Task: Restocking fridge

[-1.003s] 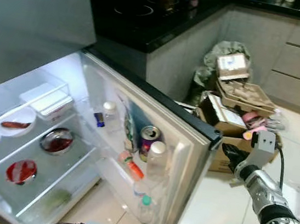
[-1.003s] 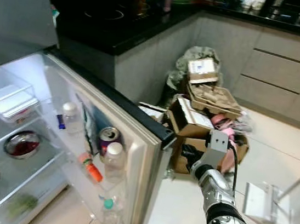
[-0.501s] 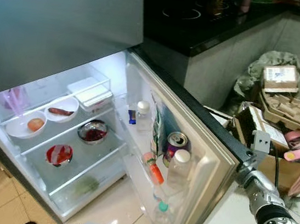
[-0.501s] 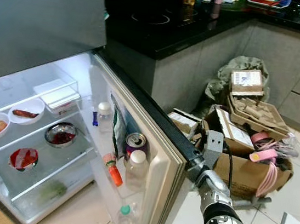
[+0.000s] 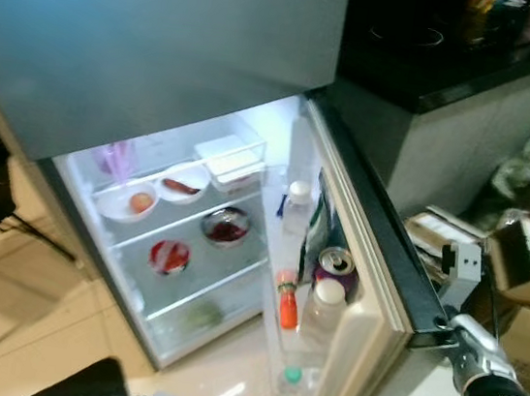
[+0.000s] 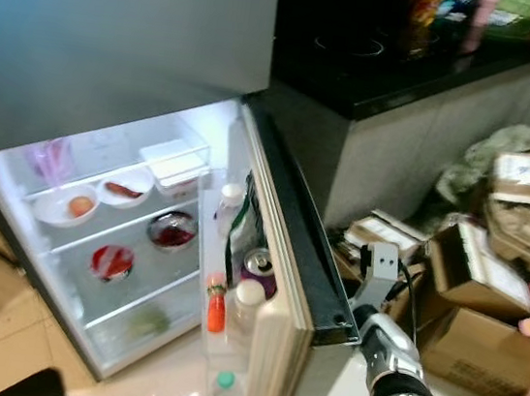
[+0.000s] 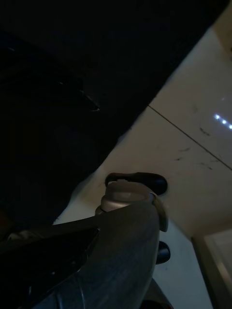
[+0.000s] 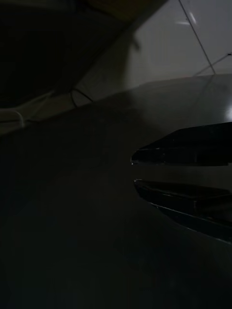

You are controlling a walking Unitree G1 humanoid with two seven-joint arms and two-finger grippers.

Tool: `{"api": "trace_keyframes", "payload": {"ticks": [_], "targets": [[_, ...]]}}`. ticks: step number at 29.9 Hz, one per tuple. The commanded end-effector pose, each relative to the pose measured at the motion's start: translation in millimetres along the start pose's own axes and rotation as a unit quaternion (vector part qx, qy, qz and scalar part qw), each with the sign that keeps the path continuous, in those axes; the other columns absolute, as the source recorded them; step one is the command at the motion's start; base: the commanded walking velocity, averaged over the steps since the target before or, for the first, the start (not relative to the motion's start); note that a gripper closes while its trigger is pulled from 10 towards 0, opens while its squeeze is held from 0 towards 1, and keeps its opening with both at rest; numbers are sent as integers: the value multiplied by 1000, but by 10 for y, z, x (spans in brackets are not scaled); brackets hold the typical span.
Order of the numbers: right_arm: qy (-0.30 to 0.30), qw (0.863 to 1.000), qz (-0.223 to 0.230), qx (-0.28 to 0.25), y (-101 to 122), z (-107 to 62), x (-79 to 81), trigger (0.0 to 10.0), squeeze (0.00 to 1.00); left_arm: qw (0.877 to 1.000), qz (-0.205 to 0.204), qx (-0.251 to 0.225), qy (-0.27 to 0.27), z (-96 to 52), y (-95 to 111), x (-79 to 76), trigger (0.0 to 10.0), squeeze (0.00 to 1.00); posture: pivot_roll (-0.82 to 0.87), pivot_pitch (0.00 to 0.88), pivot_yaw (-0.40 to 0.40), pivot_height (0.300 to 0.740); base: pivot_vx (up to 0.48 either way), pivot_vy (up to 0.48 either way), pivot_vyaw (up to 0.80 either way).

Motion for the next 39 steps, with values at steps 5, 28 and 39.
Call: {"api": "trace_keyframes", "payload": {"ticks": [5,28,39], "targets": [[2,1000,5,16,-90,-54,-30,10000,0,1000,4,23,-7,-10,-125,-27,10000,0,-7,0,0,740,0,0,0],[332,940,-3,76,-257,13,1083,10000,0,999,19,40,-2,-15,-190,-22,10000,0,-7,0,-4,740,0,0,0],[376,922,-68,55,-185,128,1454,10000,0,999,19,40,-2,-15,-195,-28,10000,0,-7,0,-5,740,0,0,273]]}}
Point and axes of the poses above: a point about 5 cm out from each wrist's last joint towards the gripper, its own z axis pointing out of the wrist towards the gripper, its own y axis along the axis of the wrist's last joint, x = y × z, the point moved 6 cm from there along z, pointing out of the wrist towards the gripper
